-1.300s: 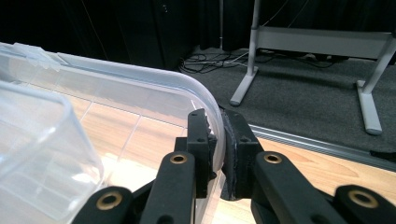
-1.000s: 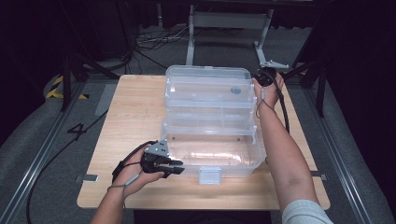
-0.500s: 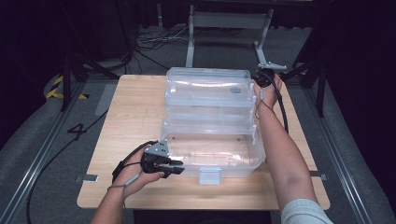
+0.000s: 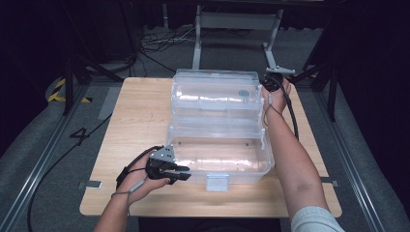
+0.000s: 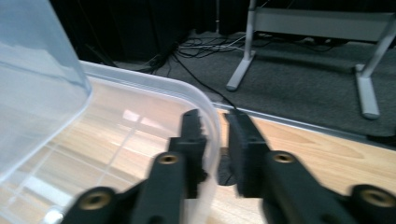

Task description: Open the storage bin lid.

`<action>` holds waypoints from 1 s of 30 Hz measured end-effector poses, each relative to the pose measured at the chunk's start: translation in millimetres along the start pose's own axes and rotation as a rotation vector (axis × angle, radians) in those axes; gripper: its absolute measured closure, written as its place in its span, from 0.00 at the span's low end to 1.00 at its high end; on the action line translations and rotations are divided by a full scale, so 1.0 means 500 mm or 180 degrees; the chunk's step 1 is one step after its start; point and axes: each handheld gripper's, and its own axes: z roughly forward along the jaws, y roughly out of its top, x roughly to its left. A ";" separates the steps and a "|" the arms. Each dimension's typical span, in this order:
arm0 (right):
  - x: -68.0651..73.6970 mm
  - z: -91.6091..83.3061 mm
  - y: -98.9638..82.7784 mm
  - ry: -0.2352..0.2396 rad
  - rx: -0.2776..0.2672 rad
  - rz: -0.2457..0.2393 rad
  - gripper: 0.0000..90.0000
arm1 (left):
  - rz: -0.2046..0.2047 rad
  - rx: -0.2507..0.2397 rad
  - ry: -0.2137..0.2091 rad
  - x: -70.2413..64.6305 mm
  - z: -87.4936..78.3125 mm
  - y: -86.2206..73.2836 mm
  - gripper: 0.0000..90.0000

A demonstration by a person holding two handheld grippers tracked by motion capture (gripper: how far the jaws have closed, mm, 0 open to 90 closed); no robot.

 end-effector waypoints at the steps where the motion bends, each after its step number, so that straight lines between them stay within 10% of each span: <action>1: -0.001 -0.002 0.000 0.0013 -0.0011 0.0025 0.76 | -0.0002 0.0006 -0.0005 0.001 0.000 0.000 0.82; 18: -0.011 -0.127 0.016 0.0205 -0.0281 -0.0100 0.65 | -0.0246 -0.0217 -0.0184 0.008 -0.031 0.018 0.72; 30: -0.002 -0.258 -0.003 0.0494 -0.0446 -0.0372 0.61 | -0.0263 -0.0340 0.0021 0.015 -0.086 0.026 0.64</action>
